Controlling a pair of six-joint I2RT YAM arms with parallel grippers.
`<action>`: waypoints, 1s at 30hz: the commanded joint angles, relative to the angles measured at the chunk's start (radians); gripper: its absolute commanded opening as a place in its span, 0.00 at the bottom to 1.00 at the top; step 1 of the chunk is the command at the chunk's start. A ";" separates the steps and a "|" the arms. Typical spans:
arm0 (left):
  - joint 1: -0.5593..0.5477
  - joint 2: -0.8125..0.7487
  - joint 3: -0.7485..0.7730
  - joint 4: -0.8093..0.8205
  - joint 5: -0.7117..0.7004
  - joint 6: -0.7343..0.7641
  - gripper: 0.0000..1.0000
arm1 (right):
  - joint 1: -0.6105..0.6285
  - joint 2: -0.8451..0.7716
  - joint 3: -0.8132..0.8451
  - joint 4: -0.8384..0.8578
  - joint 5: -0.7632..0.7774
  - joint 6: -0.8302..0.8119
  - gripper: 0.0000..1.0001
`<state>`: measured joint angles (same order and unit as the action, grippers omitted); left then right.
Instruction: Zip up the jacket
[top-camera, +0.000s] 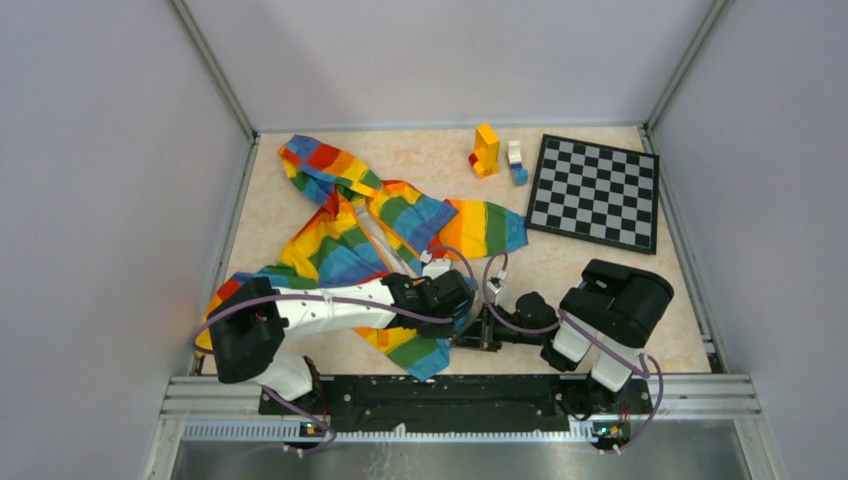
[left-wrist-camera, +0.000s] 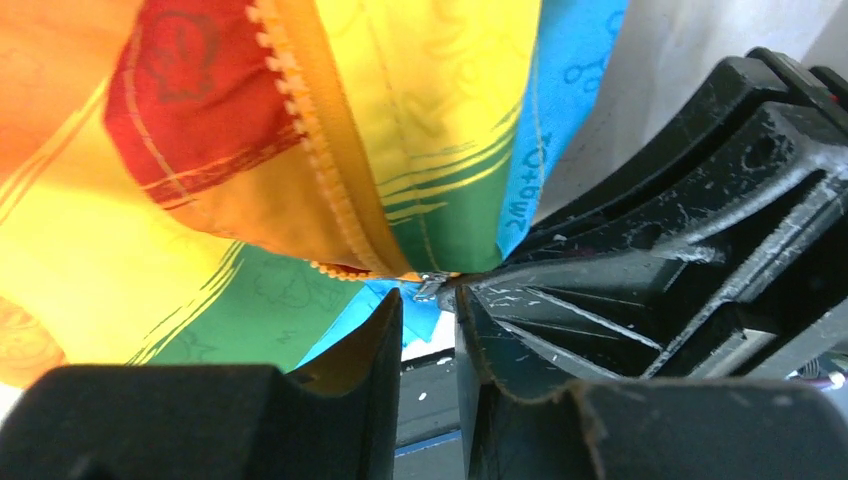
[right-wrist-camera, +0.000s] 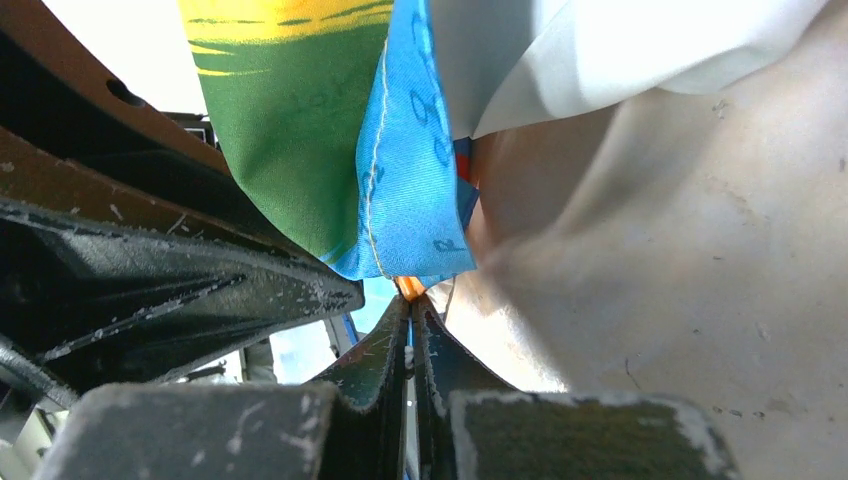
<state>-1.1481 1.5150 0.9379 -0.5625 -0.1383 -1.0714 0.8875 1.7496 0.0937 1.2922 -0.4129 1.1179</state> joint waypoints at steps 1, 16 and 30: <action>-0.004 0.014 0.035 -0.056 -0.062 -0.027 0.31 | 0.005 -0.019 0.016 0.029 0.004 -0.030 0.00; -0.002 0.075 0.080 -0.022 -0.077 0.030 0.38 | 0.009 -0.016 0.017 0.035 0.002 -0.034 0.00; -0.002 0.078 0.035 0.026 -0.006 0.075 0.31 | 0.008 -0.013 0.018 0.034 0.002 -0.033 0.00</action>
<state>-1.1484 1.5955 0.9913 -0.5674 -0.1661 -1.0203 0.8883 1.7496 0.0937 1.2854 -0.4129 1.1072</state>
